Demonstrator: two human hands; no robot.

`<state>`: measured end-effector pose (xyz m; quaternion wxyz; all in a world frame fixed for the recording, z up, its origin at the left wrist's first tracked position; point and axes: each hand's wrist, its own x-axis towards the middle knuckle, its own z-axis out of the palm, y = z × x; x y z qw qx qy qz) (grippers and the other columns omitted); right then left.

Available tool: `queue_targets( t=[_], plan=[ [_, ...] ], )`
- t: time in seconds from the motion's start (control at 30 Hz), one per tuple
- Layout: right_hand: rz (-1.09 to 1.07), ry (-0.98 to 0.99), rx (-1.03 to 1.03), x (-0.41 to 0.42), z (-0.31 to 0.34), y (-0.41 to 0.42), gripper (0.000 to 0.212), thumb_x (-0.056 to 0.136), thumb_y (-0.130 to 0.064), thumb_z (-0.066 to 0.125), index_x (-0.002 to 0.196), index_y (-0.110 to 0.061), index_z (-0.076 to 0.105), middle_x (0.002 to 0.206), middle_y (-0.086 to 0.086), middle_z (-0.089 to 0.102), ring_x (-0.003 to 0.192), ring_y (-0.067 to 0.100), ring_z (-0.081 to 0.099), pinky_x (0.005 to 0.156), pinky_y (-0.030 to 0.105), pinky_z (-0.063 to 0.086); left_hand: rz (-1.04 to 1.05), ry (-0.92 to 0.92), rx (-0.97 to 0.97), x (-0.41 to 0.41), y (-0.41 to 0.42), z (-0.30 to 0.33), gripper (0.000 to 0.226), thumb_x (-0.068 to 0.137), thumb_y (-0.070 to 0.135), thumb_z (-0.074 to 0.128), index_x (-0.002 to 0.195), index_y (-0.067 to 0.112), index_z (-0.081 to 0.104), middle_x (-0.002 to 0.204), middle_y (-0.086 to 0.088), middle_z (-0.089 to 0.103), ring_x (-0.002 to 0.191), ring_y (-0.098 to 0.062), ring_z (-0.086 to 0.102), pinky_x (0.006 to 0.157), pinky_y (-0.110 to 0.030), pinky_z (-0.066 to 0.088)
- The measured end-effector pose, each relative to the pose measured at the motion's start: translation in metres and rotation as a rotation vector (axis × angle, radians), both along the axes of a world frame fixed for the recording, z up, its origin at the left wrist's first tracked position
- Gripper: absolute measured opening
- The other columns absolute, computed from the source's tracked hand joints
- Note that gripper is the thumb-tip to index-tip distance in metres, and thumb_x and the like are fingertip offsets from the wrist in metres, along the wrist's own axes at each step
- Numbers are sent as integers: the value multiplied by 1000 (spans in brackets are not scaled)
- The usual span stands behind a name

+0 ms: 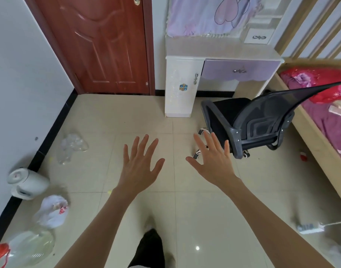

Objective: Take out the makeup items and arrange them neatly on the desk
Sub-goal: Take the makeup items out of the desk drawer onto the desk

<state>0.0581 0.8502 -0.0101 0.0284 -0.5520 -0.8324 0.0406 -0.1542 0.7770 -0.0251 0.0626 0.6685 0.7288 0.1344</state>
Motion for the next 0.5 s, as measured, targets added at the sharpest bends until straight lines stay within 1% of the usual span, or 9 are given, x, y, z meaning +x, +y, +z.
queue_targets(
  t=[0.23,0.37,0.5],
  plan=[
    [-46,-34,6,-36,-13,136,74,87,-67,29,148,-33,5,158,1,1,145,24,-1,113,54,-3,-64,-2,-14,-37,152,-17,63,91,57,26,147,31,11,157,1,2,144,-22,-6,113,-49,-6],
    [-93,-13,7,-67,-7,214,74,88,-66,30,149,-32,4,158,0,1,145,23,-2,113,55,-4,-105,30,9,-66,245,-5,63,91,57,24,147,32,11,157,1,4,144,-23,-5,113,-49,-5],
    [-150,33,19,-88,0,283,74,88,-64,34,149,-31,7,158,1,5,145,23,0,112,55,-2,-140,23,22,-79,329,8,62,91,56,25,147,32,11,157,1,6,144,-22,-4,112,-49,-7]
  ],
)
